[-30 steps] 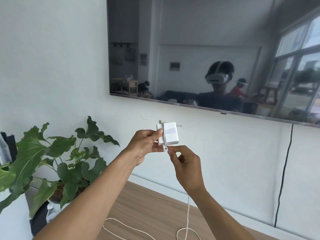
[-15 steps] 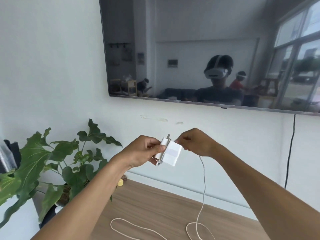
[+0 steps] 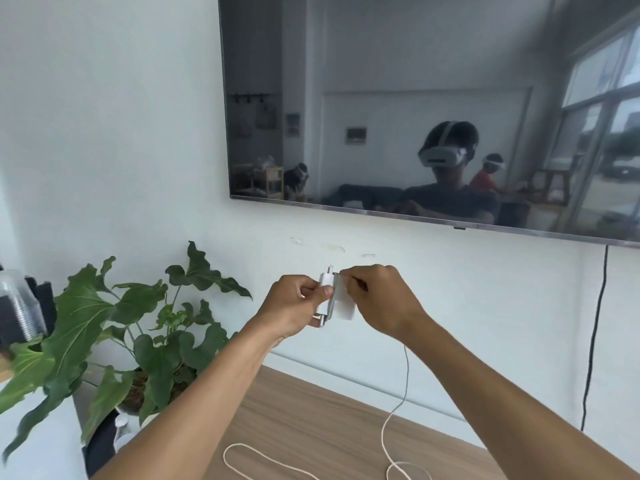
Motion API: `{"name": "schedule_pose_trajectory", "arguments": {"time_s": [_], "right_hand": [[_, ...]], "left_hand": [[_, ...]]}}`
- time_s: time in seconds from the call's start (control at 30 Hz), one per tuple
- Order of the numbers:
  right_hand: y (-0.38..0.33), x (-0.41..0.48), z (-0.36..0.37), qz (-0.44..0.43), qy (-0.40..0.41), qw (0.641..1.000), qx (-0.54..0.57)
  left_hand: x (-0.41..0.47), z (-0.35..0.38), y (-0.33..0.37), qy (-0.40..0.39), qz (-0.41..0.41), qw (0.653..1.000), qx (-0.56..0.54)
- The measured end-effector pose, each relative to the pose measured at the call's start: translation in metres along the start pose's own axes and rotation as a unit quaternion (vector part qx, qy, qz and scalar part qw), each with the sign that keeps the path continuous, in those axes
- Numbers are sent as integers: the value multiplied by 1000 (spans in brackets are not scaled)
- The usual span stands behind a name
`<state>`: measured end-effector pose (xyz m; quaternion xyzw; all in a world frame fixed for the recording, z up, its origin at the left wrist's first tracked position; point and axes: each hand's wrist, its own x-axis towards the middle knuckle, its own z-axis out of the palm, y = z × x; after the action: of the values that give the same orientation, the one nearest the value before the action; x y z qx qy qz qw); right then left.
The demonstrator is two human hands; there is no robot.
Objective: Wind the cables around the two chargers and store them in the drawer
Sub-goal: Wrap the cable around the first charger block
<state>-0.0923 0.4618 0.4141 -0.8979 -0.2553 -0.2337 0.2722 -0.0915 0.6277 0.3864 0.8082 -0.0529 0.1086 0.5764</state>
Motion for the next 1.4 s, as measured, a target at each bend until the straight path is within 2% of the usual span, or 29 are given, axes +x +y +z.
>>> {"name": "schedule_pose_trajectory", "arguments": {"time_s": [0.2, 0.3, 0.4, 0.5, 0.63, 0.73, 0.8, 0.93, 1.03, 1.1, 1.23, 1.4], "right_hand": [[-6, -22, 21, -72, 93, 992, -46], [-5, -36, 33, -80, 109, 991, 15], [-3, -41, 37, -43, 126, 983, 127], [-4, -41, 37, 13, 117, 974, 193], [-1, -37, 38, 73, 85, 945, 306], [9, -34, 40, 95, 36, 935, 339], [18, -30, 38, 92, 12, 946, 309], [29, -17, 24, 50, -28, 988, 144], [26, 0, 7, 52, -54, 995, 68], [23, 13, -8, 76, -76, 992, 71], [9, 30, -27, 93, -139, 984, 59], [-14, 34, -20, 95, -120, 988, 0]], "left_hand": [[4, 4, 5, 48, -46, 987, -147], [7, -6, 15, 43, -69, 976, -204], [7, -12, 21, 25, -58, 976, -209], [6, -9, 21, 6, -56, 968, -246], [3, -8, 15, -31, -46, 952, -300], [0, -11, 12, -63, -33, 950, -304], [-3, -14, 11, -81, -22, 959, -271], [-7, -23, 6, -119, 6, 969, -216], [-8, -29, 0, -152, 24, 977, -146], [-9, -31, -5, -159, 36, 984, -75], [-9, -33, -11, -129, 36, 991, -16], [-6, -33, -10, -76, 28, 996, 27]]}}
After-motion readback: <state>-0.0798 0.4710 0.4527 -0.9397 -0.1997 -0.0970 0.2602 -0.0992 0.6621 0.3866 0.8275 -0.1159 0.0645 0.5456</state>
